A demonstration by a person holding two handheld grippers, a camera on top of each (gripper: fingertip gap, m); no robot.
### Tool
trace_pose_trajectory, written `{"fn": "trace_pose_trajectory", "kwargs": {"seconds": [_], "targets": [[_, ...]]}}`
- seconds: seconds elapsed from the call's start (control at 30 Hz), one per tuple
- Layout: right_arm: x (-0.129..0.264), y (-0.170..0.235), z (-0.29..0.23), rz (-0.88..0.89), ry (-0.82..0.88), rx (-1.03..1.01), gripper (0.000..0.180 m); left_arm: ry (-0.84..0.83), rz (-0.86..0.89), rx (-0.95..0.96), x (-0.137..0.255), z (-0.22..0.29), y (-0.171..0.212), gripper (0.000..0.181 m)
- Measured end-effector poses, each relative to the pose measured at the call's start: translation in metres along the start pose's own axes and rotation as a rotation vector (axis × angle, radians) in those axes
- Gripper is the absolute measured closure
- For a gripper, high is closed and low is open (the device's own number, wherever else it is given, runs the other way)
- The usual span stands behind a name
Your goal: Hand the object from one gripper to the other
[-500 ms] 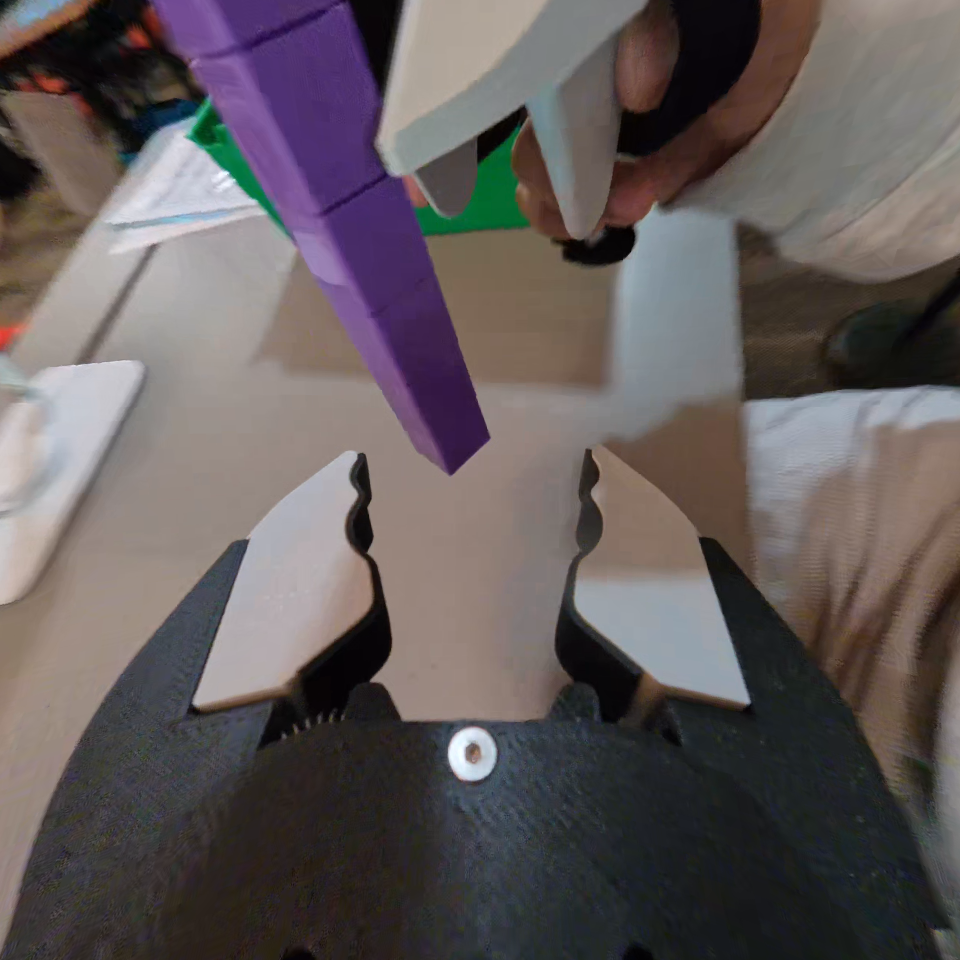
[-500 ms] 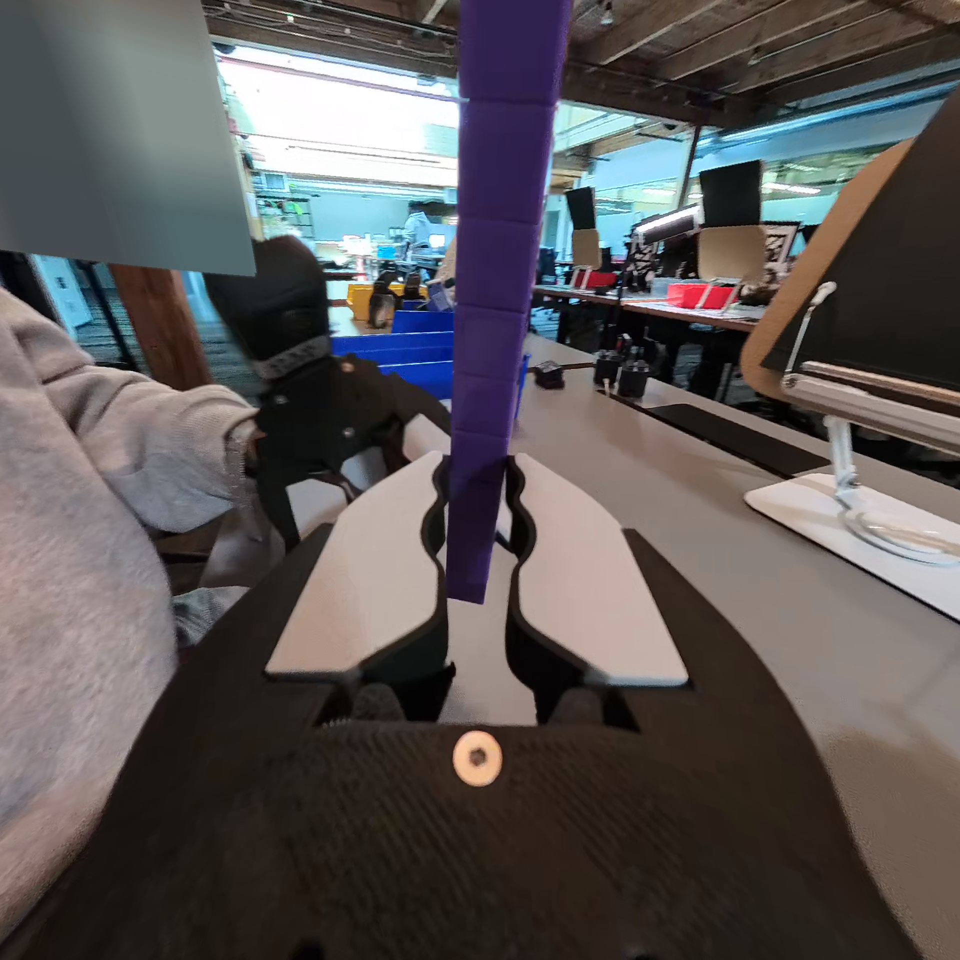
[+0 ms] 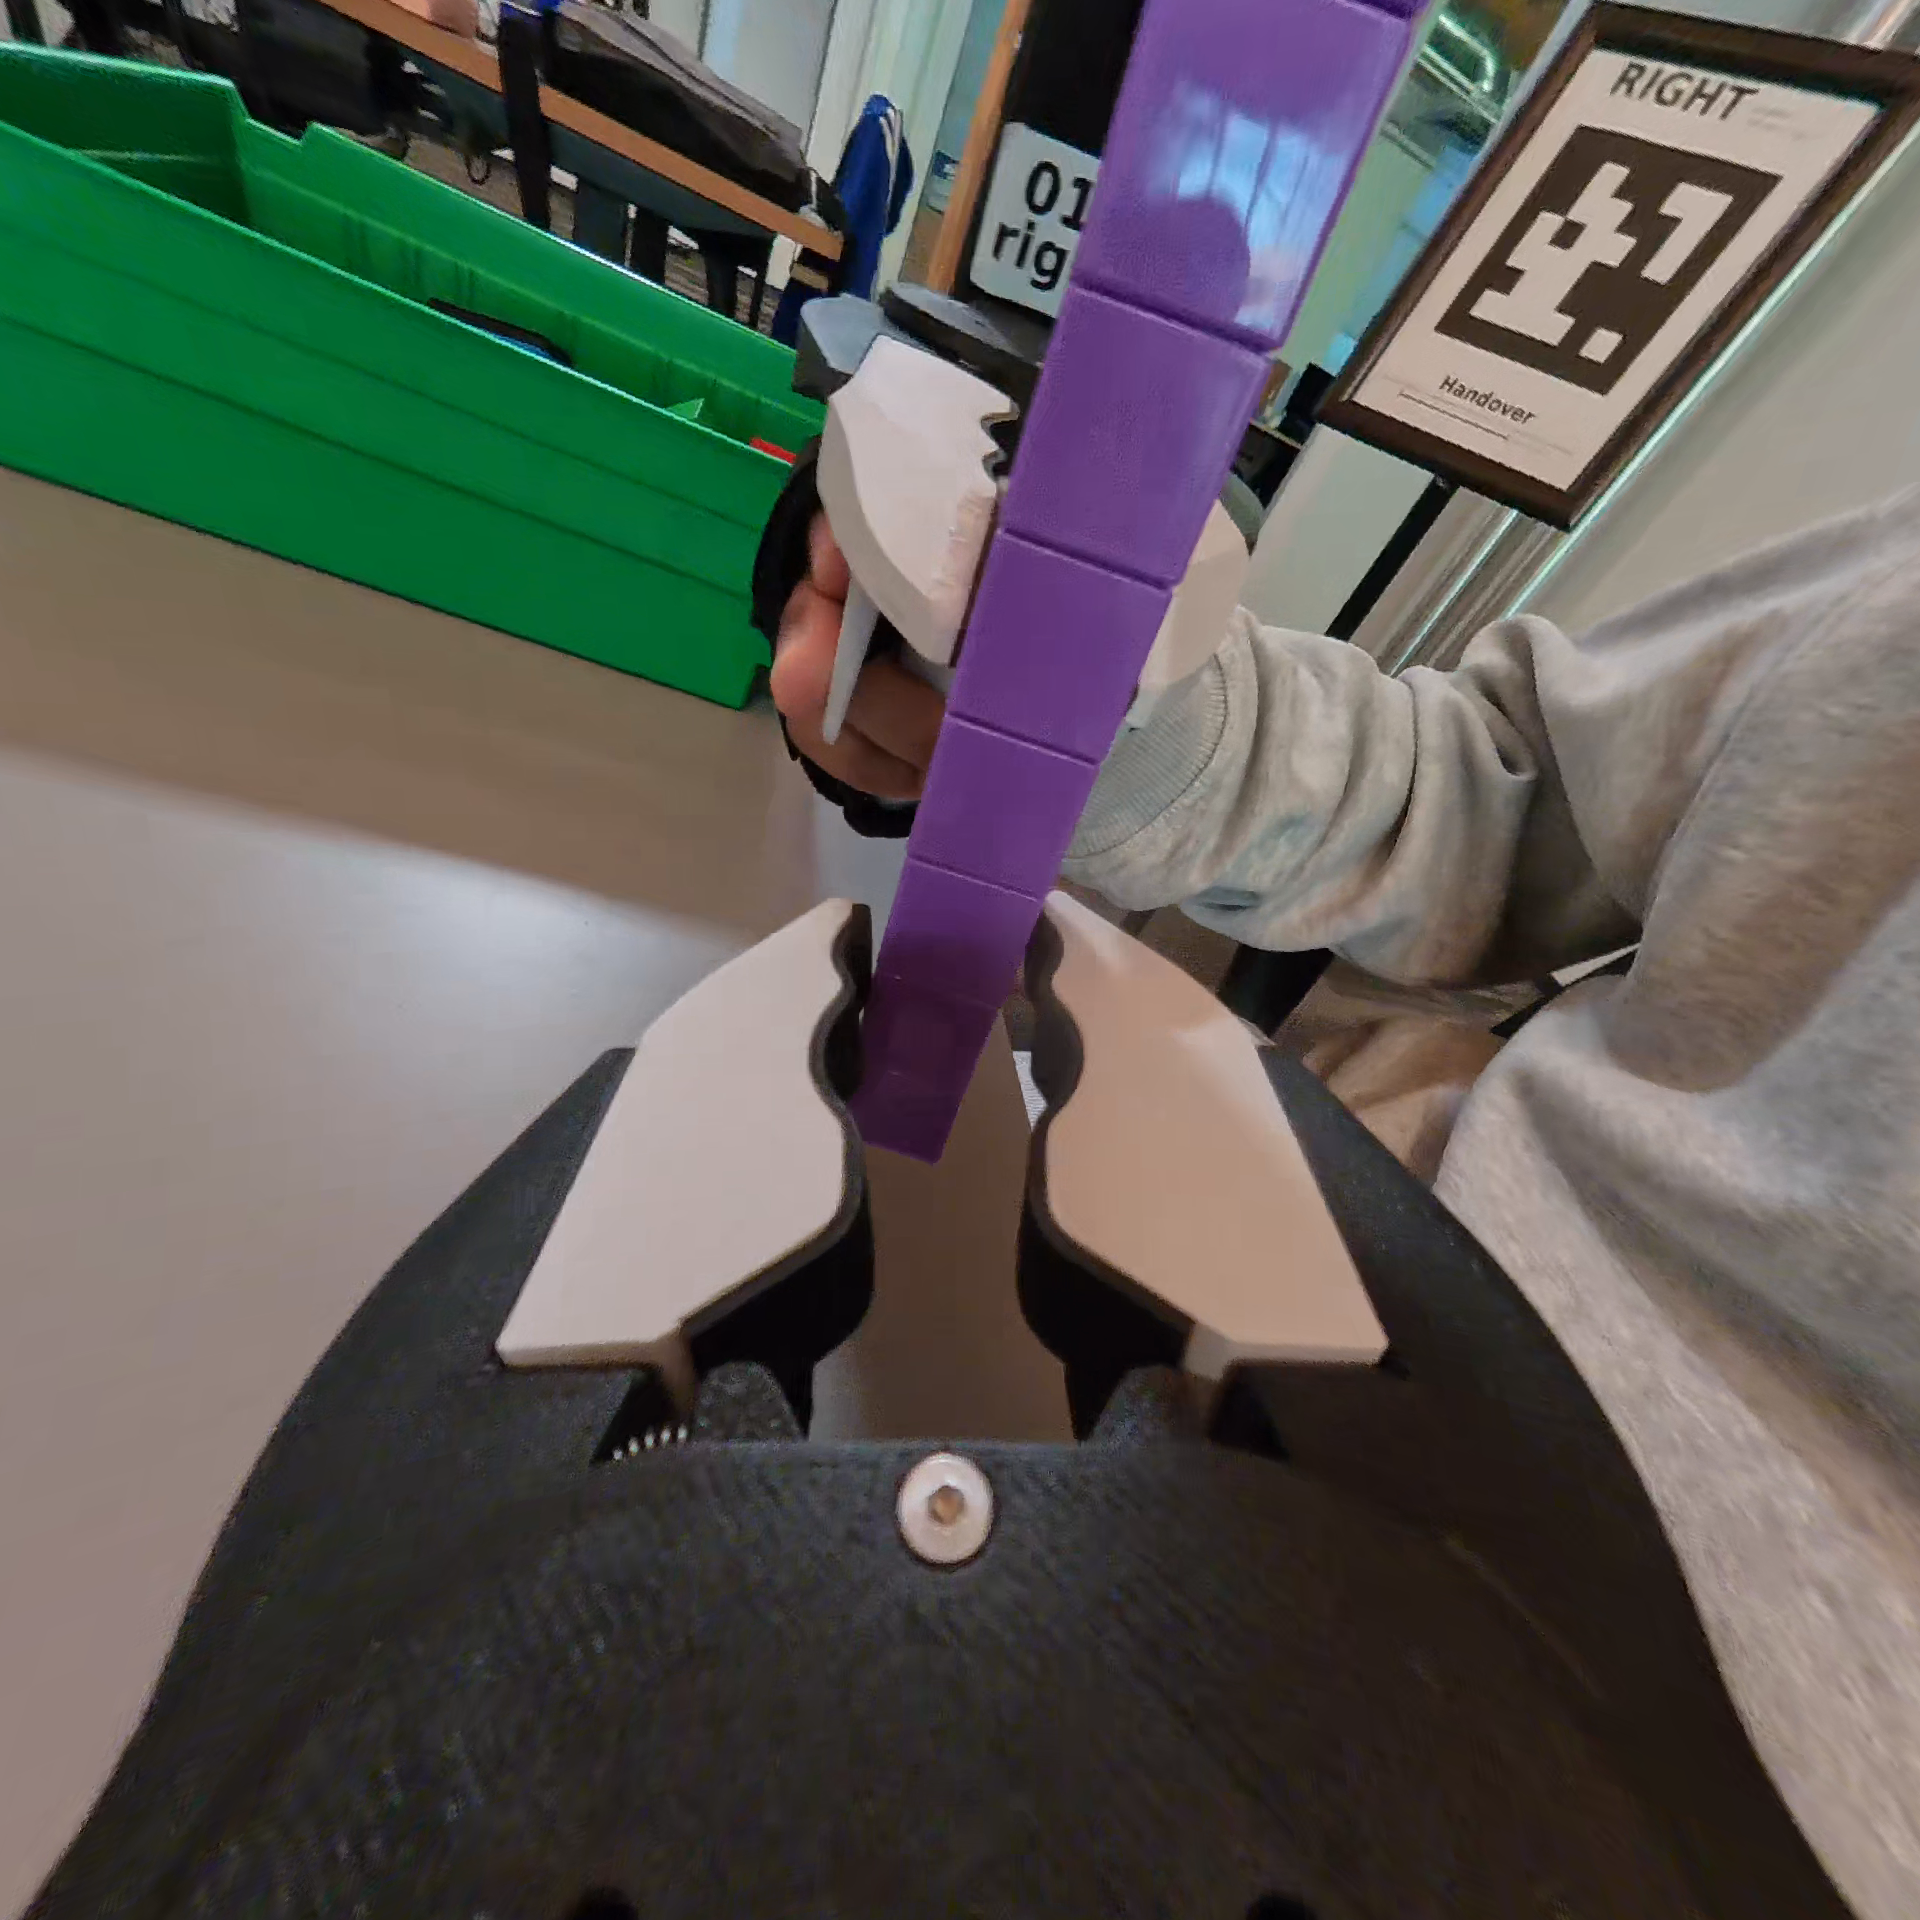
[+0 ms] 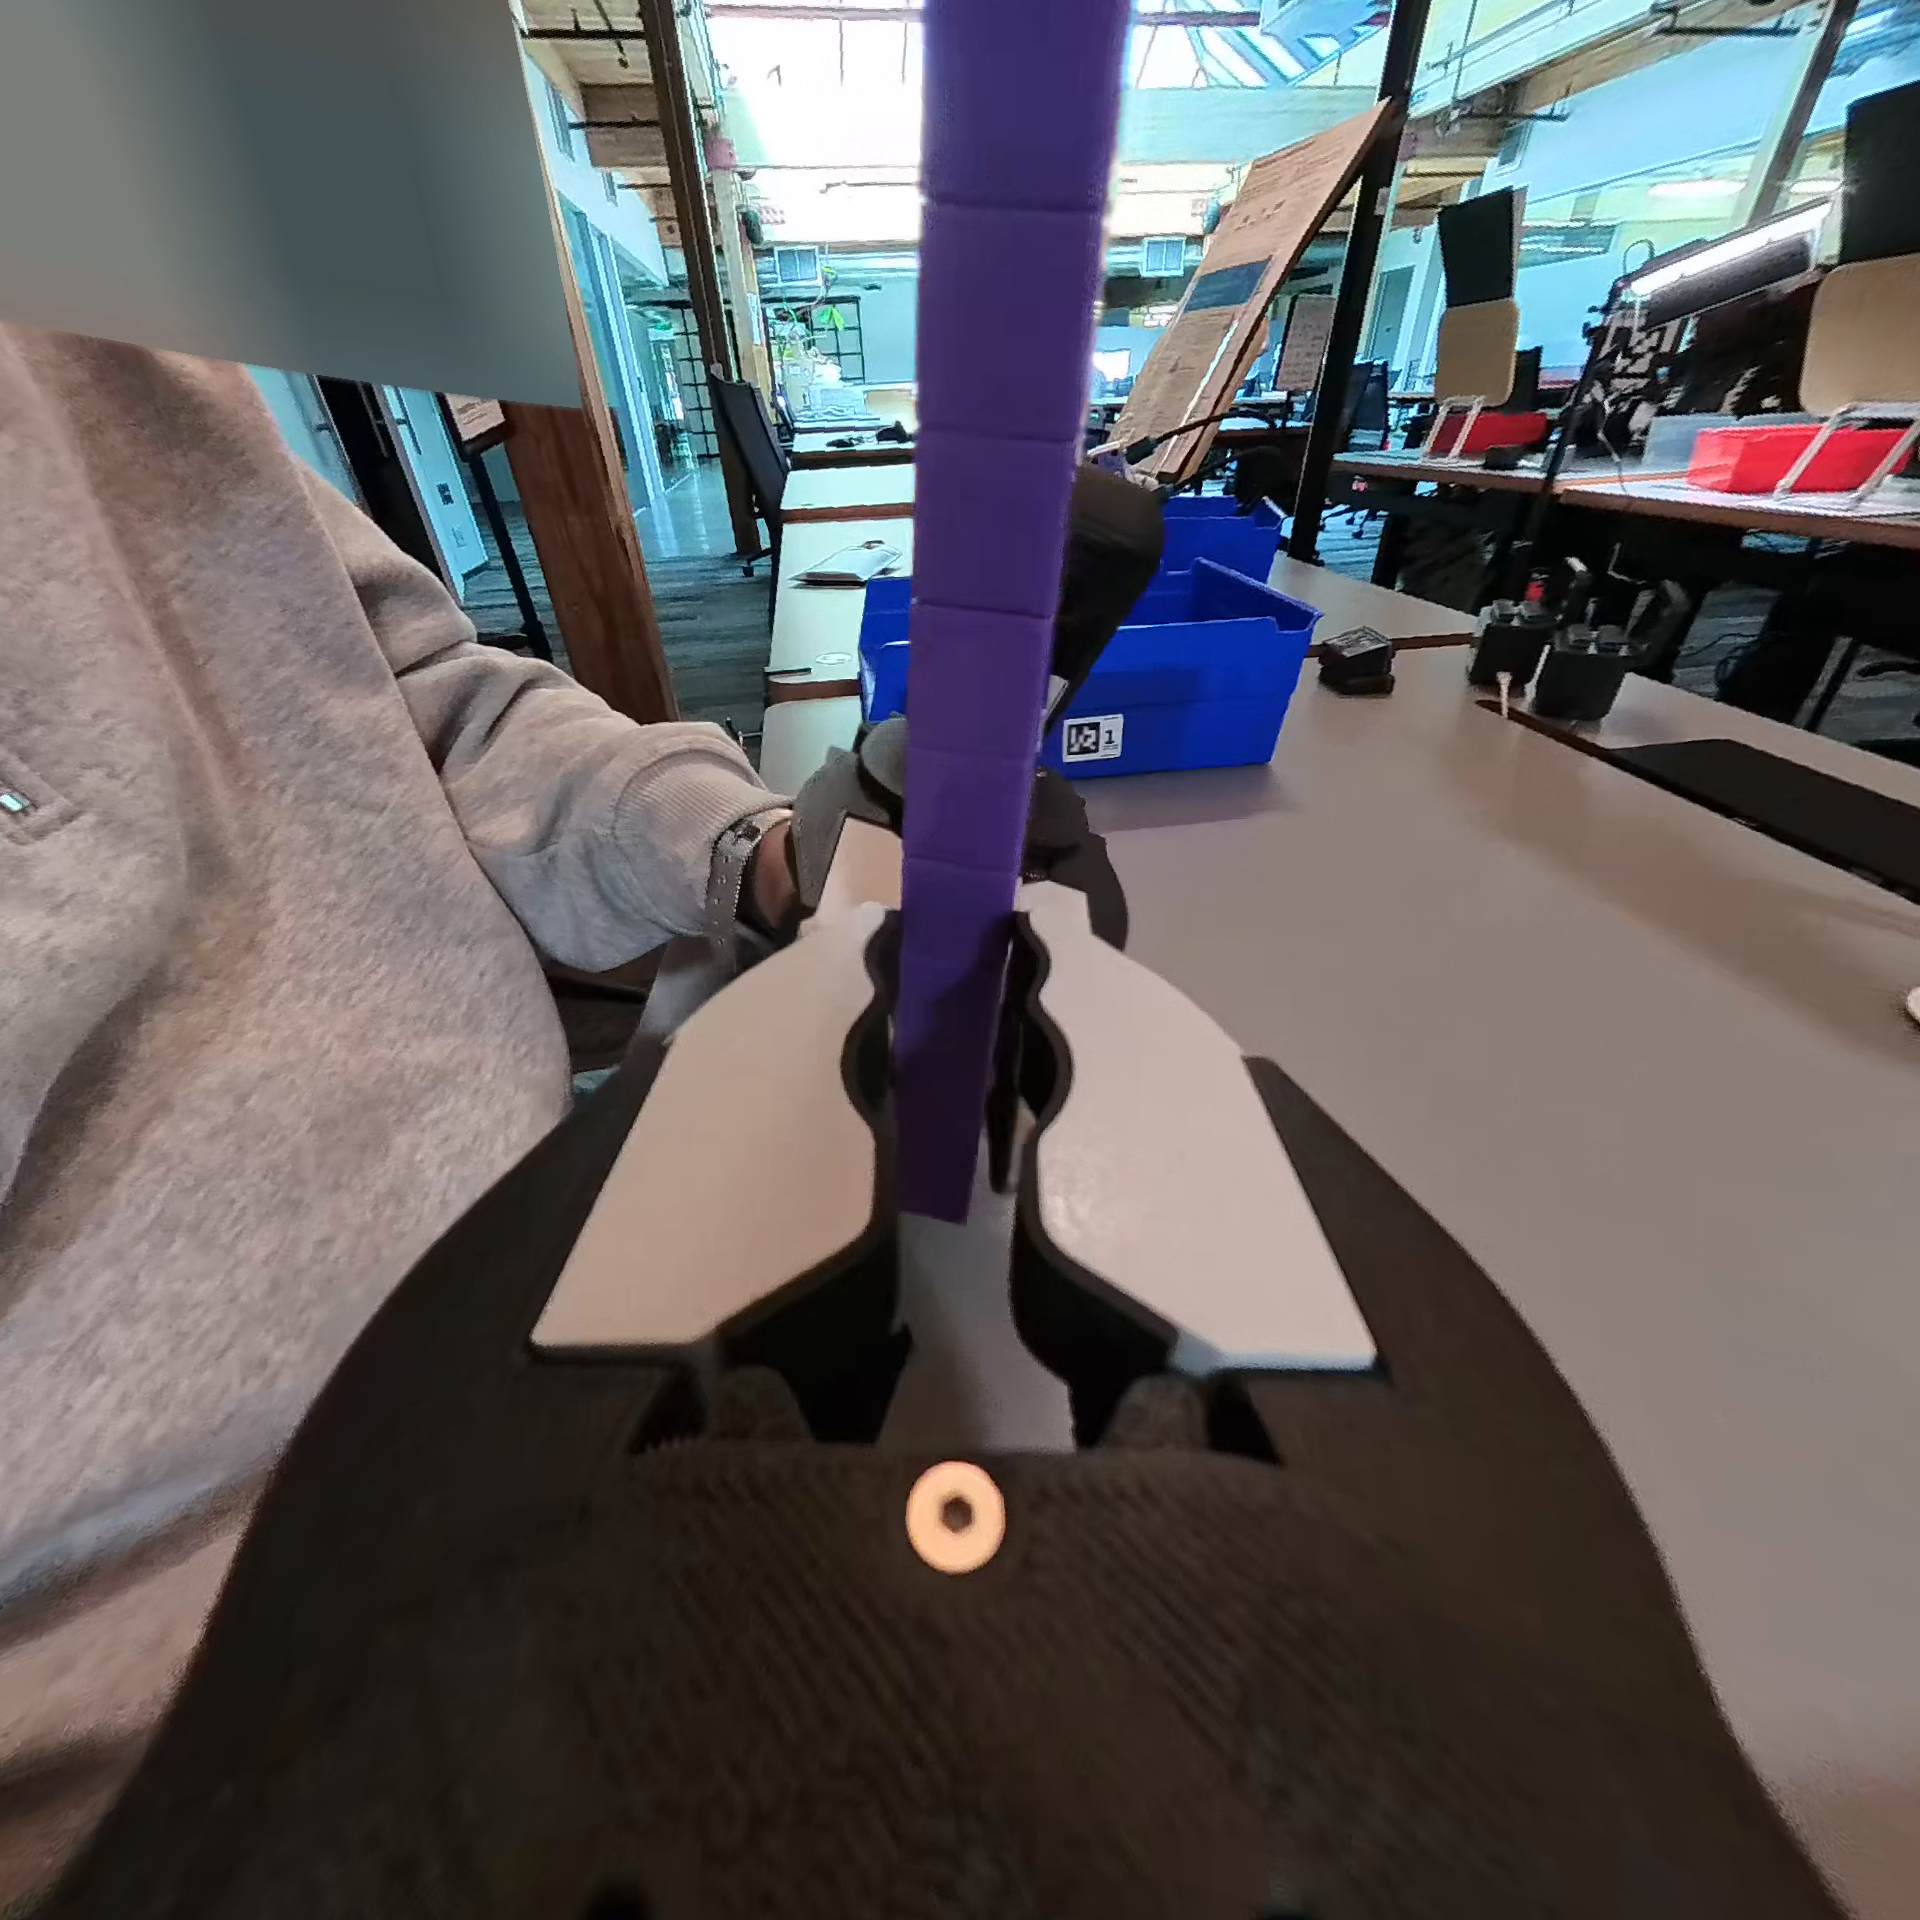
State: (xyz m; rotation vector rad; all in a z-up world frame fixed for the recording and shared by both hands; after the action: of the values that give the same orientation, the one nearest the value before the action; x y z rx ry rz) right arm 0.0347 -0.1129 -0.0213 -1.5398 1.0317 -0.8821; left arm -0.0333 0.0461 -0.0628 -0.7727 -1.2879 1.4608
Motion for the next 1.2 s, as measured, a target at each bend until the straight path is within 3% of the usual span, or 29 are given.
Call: {"fn": "trace_pose_trajectory", "kwargs": {"seconds": [0.23,0.33,0.5,0.63,0.8,0.9,1.2], "targets": [[-0.004,-0.001,0.001,0.086,0.088,0.059,0.15,-0.004,0.068,-0.007,0.004,0.002,-0.004,0.156],[-0.008,-0.009,0.003,0.113,0.172,0.091,0.134,-0.072,0.103,-0.018,0.009,-0.002,-0.009,0.156],[-0.016,-0.057,0.015,0.261,0.258,0.037,0.108,-0.293,0.233,-0.018,0.028,-0.015,-0.028,0.156],[-0.026,-0.07,0.027,0.41,0.23,-0.114,0.11,-0.487,0.283,-0.001,0.037,-0.026,-0.031,0.157],[-0.022,-0.027,0.033,0.491,0.282,-0.143,0.122,-0.585,0.142,-0.127,0.046,-0.023,-0.023,0.157],[-0.017,-0.007,0.044,0.462,0.327,-0.159,0.131,-0.577,0.124,-0.15,0.051,-0.016,-0.012,0.157],[-0.019,0.005,0.058,0.38,0.232,-0.246,0.134,-0.449,0.123,-0.127,0.064,-0.02,0.001,0.157]]}}
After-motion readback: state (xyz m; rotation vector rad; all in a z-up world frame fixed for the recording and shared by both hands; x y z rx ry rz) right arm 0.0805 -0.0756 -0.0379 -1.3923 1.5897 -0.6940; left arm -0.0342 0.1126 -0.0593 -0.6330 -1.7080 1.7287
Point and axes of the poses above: each gripper's, where its closed fingertips meet, x back along the fingers, y out of its underside, z = x × y across the jaws, the point moved 10 cm from there along x, back along the fingers, and after that the axes turned 9 degrees about -x, right-handed, at the moved point
